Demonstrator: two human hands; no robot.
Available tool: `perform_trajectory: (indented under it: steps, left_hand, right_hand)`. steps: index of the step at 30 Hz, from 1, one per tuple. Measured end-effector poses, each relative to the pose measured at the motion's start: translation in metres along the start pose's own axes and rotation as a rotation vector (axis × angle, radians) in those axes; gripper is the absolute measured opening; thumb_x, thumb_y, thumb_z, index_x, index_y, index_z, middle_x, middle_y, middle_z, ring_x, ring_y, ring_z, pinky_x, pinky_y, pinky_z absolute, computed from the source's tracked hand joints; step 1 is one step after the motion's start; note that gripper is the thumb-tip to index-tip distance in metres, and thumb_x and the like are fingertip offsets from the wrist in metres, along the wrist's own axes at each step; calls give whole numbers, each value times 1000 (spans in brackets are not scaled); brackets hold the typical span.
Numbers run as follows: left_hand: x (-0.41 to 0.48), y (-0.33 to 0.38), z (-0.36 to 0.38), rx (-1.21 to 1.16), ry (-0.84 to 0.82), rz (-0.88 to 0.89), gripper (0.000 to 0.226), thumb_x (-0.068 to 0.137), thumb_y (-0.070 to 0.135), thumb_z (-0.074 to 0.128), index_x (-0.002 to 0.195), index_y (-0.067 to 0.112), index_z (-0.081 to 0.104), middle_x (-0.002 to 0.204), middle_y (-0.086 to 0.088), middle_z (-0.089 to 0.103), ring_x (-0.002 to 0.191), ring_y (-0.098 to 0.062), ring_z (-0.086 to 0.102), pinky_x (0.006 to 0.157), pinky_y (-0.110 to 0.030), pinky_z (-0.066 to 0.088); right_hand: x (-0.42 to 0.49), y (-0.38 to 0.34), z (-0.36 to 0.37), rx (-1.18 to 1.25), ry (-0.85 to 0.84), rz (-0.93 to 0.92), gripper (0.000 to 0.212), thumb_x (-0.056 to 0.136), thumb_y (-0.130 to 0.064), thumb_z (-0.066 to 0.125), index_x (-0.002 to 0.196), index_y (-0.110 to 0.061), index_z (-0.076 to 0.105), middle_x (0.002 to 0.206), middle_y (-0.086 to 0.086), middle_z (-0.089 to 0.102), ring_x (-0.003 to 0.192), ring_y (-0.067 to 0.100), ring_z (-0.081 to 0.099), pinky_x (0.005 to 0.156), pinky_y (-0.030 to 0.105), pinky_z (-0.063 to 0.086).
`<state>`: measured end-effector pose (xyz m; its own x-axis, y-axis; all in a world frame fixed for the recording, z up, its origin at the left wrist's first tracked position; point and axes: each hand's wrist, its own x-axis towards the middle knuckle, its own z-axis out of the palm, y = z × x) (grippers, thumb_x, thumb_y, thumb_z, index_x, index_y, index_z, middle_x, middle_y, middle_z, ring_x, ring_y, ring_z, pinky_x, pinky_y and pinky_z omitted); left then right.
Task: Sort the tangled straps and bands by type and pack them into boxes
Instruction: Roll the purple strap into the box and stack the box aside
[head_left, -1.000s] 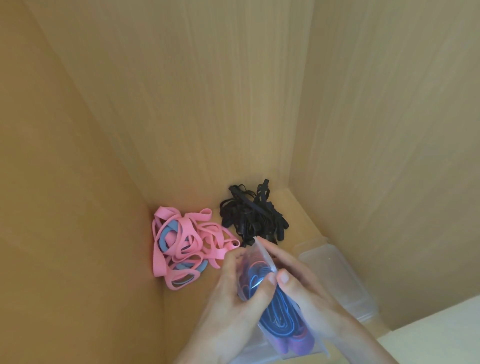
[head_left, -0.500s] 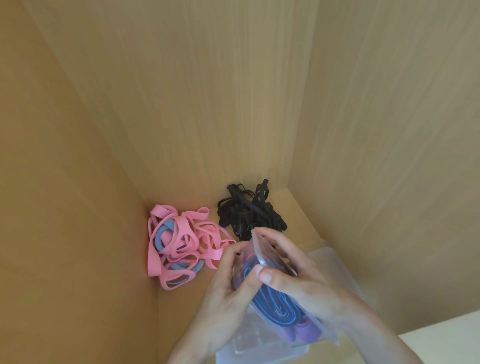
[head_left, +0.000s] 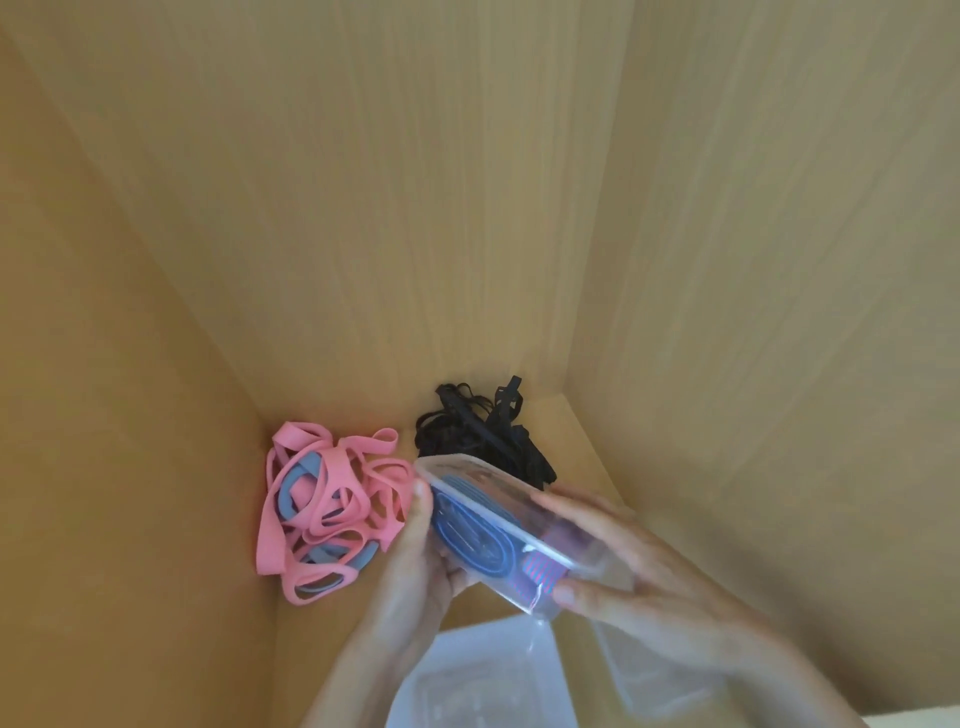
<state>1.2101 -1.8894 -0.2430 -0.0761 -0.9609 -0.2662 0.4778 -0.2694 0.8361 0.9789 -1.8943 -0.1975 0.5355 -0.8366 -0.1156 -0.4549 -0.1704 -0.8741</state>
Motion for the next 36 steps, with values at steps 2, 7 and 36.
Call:
perform_trajectory:
  steps: [2,7,36]
  left_hand:
    - [12,-7,6,2,10,-21,66,87,76,48,129,28,66,137,-11,63,128,-31,59,105,-52,48]
    - [43,-6,29,-16,53,-164,62,99,63,34,134,19,61,127,-11,70,116,-29,67,90,-42,58]
    - [173,-12,-34,2165,-256,408,57,93,65,38,139,34,51,159,4,35,153,-23,13,121,-54,-9]
  right_hand:
    - [5,8,4,56,135,-28,69,77,-59,71,141,-45,49,150,-25,38,142,-1,35,119,32,31]
    - [25,25,4,-71,342,46,69,69,-72,68,133,-48,57,139,-32,48,132,-5,45,113,28,37]
    - [89,77,22,-858,572,319,75,84,-60,66,148,-28,48,152,1,43,134,40,37,97,45,52]
